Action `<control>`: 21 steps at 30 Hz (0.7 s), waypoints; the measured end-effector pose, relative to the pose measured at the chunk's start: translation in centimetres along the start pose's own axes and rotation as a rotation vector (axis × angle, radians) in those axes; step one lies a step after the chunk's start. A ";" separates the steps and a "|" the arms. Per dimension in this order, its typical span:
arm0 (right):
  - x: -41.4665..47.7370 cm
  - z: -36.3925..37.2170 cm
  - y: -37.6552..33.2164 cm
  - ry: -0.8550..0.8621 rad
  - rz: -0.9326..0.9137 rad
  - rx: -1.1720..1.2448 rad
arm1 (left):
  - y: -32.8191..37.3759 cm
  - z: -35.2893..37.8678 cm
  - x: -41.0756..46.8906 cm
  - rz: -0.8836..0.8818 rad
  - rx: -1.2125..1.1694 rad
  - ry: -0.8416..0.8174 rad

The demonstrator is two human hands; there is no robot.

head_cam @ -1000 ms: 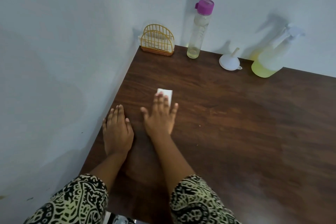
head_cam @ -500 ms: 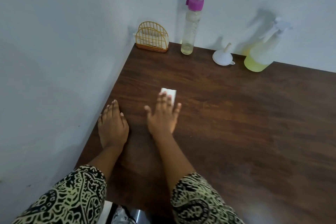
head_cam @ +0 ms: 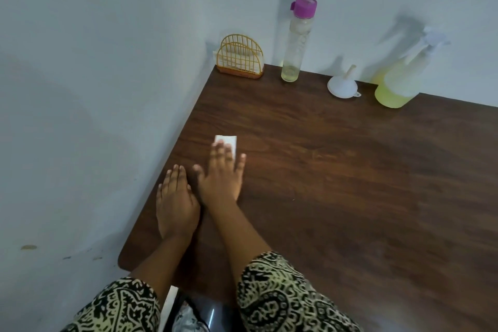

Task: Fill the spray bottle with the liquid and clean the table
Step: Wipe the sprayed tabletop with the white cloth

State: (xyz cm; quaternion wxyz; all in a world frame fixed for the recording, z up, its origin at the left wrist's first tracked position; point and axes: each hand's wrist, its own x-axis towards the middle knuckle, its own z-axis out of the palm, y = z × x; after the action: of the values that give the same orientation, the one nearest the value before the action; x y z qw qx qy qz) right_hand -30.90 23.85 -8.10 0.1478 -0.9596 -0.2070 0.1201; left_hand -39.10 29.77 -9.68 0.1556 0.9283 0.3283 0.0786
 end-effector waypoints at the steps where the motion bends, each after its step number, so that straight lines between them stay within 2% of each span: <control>1: -0.5 0.3 -0.5 -0.022 -0.039 -0.011 | 0.0 -0.1 0.0 0.004 0.000 -0.004; 4: -2.4 -0.2 2.8 0.009 -0.008 -0.016 | 0.0 0.0 -0.1 0.012 -0.001 0.011; 7: -4.8 -2.3 10.5 0.131 0.219 -0.030 | 0.3 -0.2 -0.5 0.016 0.024 0.006; 10: -5.9 -4.0 14.7 0.090 0.371 -0.067 | 1.4 -0.1 -1.5 -0.026 0.048 -0.009; 12: -5.7 -3.6 13.0 0.089 0.351 -0.045 | 2.7 0.2 -2.9 -0.053 0.046 -0.023; 15: -6.2 -1.8 7.8 0.051 0.134 0.010 | 4.4 0.8 -5.3 -0.082 0.013 -0.025; 17: -7.6 -1.2 6.8 -0.014 0.034 -0.008 | 4.8 1.0 -6.8 -0.089 0.011 -0.037; 19: -8.4 -1.5 9.5 0.028 0.078 -0.025 | 4.6 1.1 -8.0 -0.077 0.017 -0.036; 21: -9.8 -2.5 14.3 0.128 0.211 -0.035 | 4.3 0.9 -9.1 -0.067 0.038 -0.040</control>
State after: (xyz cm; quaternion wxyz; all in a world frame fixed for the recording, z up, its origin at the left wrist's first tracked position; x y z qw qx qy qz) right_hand -33.70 6.54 -8.87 0.1303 -0.9842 -0.0969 0.0700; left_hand -43.33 20.62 -9.47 0.1471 0.9209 0.3577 0.0486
